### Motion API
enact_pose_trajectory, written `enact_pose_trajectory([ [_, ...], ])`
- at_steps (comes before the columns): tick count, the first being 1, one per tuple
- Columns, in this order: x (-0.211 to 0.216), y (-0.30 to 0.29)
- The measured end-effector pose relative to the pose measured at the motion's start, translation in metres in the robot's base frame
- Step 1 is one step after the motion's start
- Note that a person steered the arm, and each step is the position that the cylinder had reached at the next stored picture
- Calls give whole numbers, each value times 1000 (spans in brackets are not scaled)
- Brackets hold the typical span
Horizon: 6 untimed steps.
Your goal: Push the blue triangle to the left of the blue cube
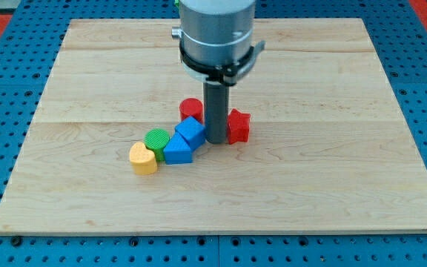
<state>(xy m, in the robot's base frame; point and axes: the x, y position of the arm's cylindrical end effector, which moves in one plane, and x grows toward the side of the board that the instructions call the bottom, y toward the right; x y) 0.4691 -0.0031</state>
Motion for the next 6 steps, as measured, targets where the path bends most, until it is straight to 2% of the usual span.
enact_pose_trajectory([
  [1, 37, 27],
  [2, 93, 34],
  [3, 135, -1],
  [4, 136, -63],
  [5, 88, -80],
  [6, 51, -63],
])
